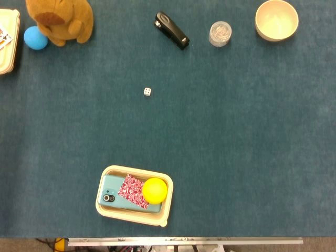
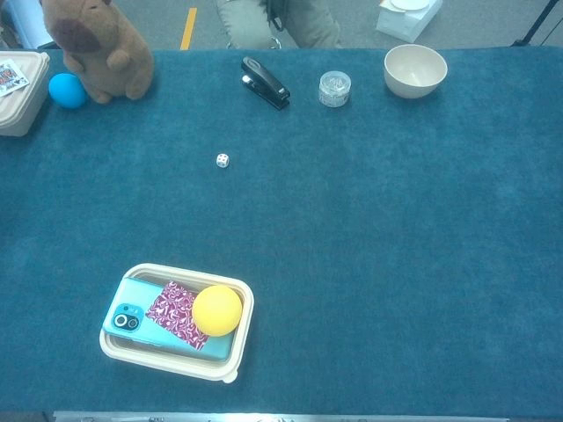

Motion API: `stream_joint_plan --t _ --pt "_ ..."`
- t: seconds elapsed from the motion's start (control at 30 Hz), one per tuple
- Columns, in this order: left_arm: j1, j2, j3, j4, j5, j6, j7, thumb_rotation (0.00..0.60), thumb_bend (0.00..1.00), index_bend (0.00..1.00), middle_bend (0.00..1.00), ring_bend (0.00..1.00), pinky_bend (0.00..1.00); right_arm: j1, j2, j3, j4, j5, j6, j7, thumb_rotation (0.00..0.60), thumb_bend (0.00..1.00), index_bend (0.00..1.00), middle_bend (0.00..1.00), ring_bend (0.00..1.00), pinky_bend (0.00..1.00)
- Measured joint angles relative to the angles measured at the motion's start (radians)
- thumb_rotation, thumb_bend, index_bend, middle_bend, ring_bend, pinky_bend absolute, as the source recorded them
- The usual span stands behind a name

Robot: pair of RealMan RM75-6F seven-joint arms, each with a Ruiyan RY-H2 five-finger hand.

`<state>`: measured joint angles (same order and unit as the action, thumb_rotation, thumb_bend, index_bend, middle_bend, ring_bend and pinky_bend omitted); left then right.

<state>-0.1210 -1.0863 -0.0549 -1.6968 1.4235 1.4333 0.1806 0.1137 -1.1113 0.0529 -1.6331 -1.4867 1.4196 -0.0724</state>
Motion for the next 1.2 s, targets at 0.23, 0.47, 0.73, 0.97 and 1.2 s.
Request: stream_joint_plan --t 0.23,0.47,0.73,0.97,1.2 --pt "-0.004 0.000 0.002 0.001 0.006 -0.005 -0.006 0.600 0.45 0.24 0.24 0.19 0.11 -0.005 0.005 -0.003 -0.005 -0.004 0.007 0.001 0.600 0.28 0.22 0.24 0.18 0.34" --pt "-0.015 0.012 0.000 0.003 0.012 -0.021 -0.036 0.600 0.45 0.24 0.24 0.19 0.11 -0.001 0.002 0.001 -0.010 -0.004 0.003 0.003 0.600 0.28 0.22 0.24 0.18 0.34" --pt "-0.061 0.034 0.001 -0.009 0.041 -0.087 -0.066 0.600 0.45 0.26 0.25 0.19 0.11 0.008 0.004 0.008 -0.020 -0.016 0.006 0.024 0.600 0.28 0.22 0.24 0.18 0.34" --pt "-0.137 0.051 -0.005 -0.022 0.053 -0.196 -0.075 0.600 0.37 0.33 0.35 0.28 0.13 0.023 0.005 0.014 -0.024 -0.018 -0.010 0.021 0.600 0.28 0.22 0.24 0.18 0.34" --pt "-0.259 0.024 -0.015 0.007 0.078 -0.340 -0.040 0.600 0.37 0.32 0.64 0.54 0.50 0.049 -0.017 0.017 -0.007 -0.015 -0.042 0.017 0.600 0.28 0.22 0.24 0.18 0.34"
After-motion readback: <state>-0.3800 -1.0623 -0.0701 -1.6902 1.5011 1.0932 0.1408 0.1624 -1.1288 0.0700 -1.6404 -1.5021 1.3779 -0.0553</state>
